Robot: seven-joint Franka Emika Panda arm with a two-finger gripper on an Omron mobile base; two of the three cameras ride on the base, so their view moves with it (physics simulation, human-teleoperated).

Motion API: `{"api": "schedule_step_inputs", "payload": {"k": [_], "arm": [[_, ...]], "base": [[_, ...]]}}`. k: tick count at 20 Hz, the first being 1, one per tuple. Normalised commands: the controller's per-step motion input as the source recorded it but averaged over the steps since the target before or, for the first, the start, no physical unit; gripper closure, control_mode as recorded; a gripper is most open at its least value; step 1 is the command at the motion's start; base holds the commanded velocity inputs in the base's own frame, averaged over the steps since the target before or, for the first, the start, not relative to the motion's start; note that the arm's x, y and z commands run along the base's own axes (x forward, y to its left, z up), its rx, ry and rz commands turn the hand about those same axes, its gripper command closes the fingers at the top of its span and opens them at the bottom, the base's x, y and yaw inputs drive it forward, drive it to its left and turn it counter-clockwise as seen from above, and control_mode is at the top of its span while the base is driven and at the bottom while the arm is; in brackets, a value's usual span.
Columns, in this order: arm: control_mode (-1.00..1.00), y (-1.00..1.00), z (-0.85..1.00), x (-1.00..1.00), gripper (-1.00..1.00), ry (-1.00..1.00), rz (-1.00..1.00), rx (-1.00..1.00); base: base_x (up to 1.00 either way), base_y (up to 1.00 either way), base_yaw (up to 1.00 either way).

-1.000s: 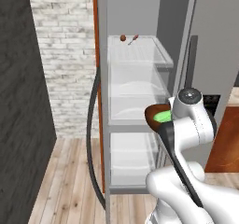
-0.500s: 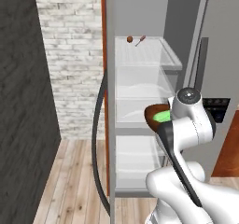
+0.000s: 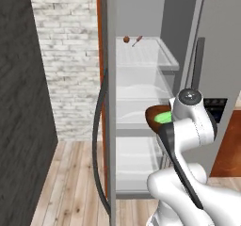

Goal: Pick the chicken drumstick and corn from their plates and place them in the bowl. Then put the bowl in the fridge.

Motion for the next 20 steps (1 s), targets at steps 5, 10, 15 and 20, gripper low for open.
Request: {"api": "schedule_step_inputs", "payload": {"k": [5, 10, 15, 20], "arm": [[1.00, 0.00, 0.00, 0.00, 1.00, 0.00, 0.00, 0.00], [1.00, 0.00, 0.00, 0.00, 1.00, 0.00, 0.00, 0.00], [1.00, 0.00, 0.00, 0.00, 1.00, 0.00, 0.00, 0.00], [1.00, 0.00, 0.00, 0.00, 1.00, 0.00, 0.00, 0.00]], "base": [[0.44, -0.30, -0.04], [0.38, -0.25, 0.00], [0.04, -0.39, 0.00], [-0.06, -0.63, -0.03]]}}
